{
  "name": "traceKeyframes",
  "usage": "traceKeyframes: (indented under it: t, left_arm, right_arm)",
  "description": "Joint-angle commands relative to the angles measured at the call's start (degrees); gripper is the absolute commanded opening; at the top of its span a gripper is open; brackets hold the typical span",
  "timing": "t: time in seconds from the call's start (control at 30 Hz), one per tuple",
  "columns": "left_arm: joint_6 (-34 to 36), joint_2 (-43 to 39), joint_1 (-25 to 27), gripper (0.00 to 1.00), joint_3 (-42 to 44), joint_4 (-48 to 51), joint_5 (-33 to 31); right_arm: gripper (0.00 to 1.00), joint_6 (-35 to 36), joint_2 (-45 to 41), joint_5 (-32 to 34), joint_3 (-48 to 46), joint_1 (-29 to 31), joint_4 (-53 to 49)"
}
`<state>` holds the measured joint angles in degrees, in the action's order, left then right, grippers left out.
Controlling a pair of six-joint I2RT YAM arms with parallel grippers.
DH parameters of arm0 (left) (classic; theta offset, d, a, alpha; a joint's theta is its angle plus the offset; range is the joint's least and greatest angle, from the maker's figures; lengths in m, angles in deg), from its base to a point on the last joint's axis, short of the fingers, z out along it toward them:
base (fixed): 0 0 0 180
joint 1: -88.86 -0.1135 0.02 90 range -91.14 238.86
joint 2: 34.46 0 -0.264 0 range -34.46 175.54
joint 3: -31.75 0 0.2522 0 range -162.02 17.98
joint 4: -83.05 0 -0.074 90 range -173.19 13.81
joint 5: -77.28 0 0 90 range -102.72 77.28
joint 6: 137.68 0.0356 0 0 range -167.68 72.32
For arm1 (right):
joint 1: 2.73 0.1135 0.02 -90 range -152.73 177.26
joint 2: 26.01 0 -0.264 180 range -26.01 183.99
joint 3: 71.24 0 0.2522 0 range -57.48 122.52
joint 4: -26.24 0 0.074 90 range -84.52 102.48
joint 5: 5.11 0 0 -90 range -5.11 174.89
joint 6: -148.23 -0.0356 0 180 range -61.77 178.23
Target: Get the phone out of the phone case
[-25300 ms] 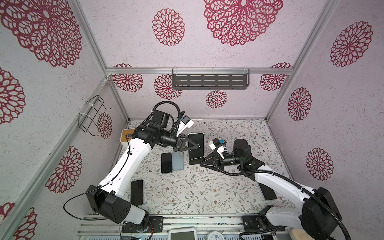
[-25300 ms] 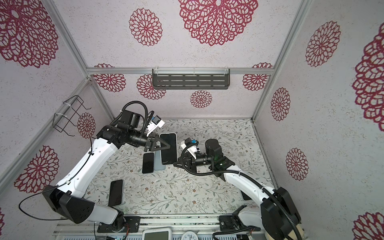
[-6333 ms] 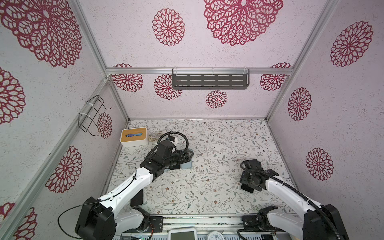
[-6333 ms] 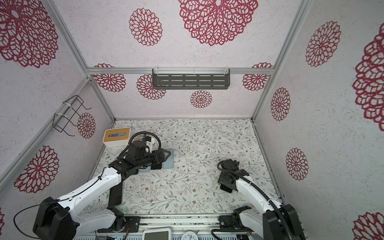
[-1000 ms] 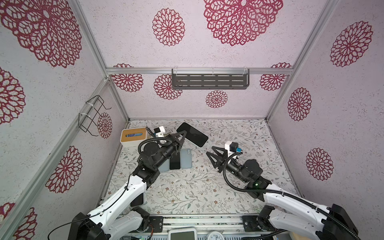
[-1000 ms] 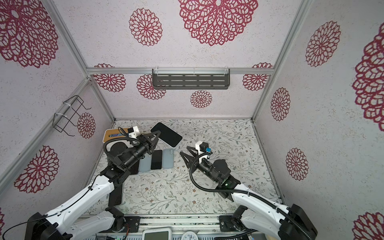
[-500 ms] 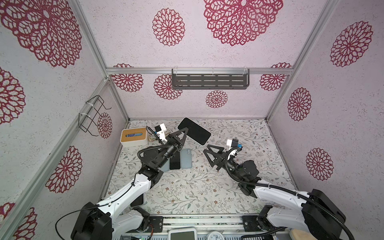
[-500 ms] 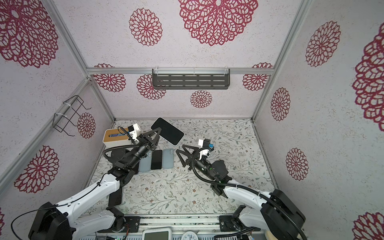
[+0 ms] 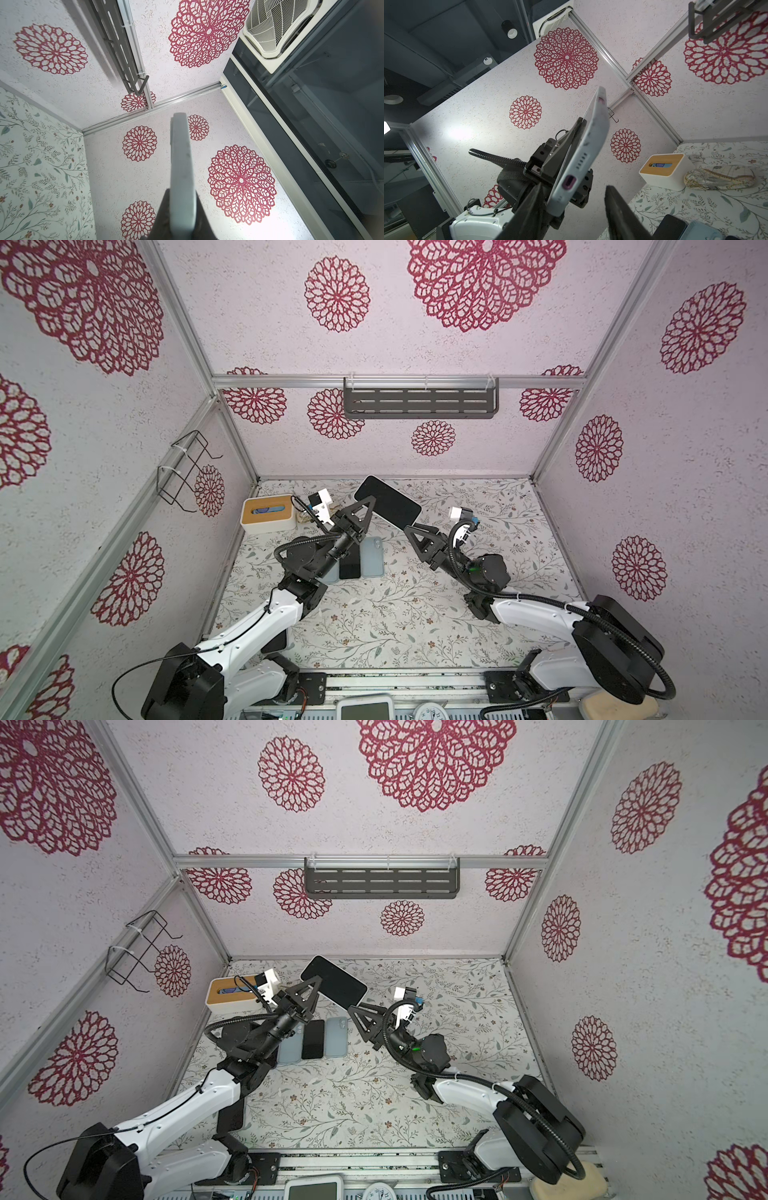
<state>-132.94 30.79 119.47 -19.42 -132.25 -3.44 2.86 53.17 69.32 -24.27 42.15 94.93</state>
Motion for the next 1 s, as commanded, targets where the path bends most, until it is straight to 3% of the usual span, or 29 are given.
traceKeyframes:
  t: [0.0,0.6,0.77,0.97]
  left_arm:
    - [0.35,-1.8,0.05,0.0,0.58,-4.83,-1.53]
    - [0.09,-3.49,-0.47,0.0,0.95,-0.11,-3.77]
    - [-2.64,-3.99,-0.55,0.0,-0.94,7.38,-3.35]
    - [-6.09,-3.64,-0.45,0.0,-4.54,17.55,0.2]
  right_arm:
    - [0.46,-2.87,0.99,-1.82,1.92,-0.15,6.94]
    - [0.04,-3.72,3.67,-3.37,2.91,0.81,7.77]
    - [0.0,4.13,0.22,-3.41,2.31,0.98,-0.9]
    - [0.0,20.48,-6.27,-1.63,1.21,1.07,-14.4]
